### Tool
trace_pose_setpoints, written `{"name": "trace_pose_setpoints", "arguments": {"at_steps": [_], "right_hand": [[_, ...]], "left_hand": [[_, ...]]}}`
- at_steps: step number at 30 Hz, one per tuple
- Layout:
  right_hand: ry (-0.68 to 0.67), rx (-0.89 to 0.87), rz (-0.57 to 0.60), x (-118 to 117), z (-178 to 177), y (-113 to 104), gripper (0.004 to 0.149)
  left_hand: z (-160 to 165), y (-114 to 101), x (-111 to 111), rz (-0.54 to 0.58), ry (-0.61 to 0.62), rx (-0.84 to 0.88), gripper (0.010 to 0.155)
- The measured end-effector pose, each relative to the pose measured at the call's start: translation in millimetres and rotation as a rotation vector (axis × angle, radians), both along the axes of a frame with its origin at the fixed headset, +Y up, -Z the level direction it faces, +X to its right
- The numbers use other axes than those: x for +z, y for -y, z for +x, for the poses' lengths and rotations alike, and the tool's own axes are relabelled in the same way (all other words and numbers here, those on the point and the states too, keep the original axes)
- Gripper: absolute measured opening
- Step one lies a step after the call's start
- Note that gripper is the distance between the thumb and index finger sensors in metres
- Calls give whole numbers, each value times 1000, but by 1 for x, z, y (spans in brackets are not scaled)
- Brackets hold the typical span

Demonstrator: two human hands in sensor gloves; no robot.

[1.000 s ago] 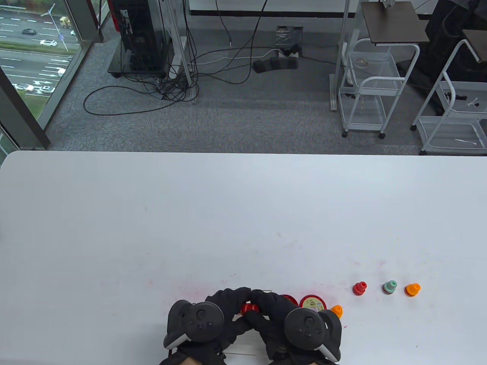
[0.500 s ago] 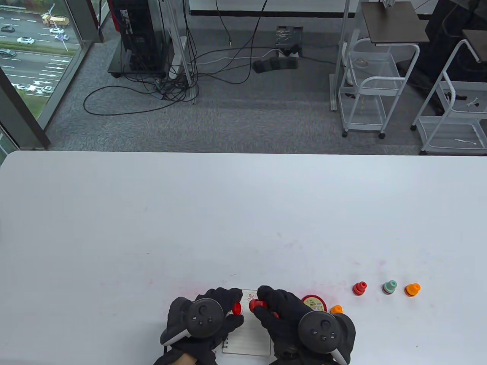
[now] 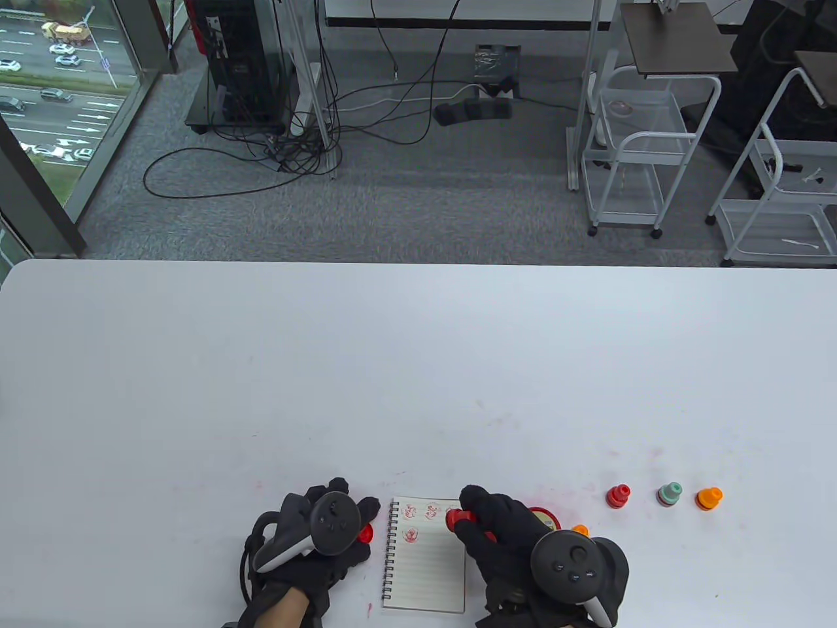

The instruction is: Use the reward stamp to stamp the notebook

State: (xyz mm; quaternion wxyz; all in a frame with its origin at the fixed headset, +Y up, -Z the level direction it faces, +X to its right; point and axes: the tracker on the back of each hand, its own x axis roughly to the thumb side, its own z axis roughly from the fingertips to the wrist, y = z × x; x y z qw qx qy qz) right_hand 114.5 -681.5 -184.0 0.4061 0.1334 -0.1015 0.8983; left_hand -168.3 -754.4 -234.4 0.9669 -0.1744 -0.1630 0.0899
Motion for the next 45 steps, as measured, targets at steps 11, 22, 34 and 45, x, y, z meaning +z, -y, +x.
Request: {"name": "trace_pose_setpoints", "arguments": {"at_steps": [11,22,34,45], "right_hand": [[26,95,16,0,4,-3,49],[26,419,-38,-12,8,7,49],[-23,775,-125,-19,-15,29,48],[-40,862,-174,-24,-22,40,46]], "left_hand": [[-2,-8,1,9,23,14,79],[-7,-46,10,223,75,216,84],[-10,-53,12,231,90,235,85],[-10,-54,13,228,81,235,83]]}}
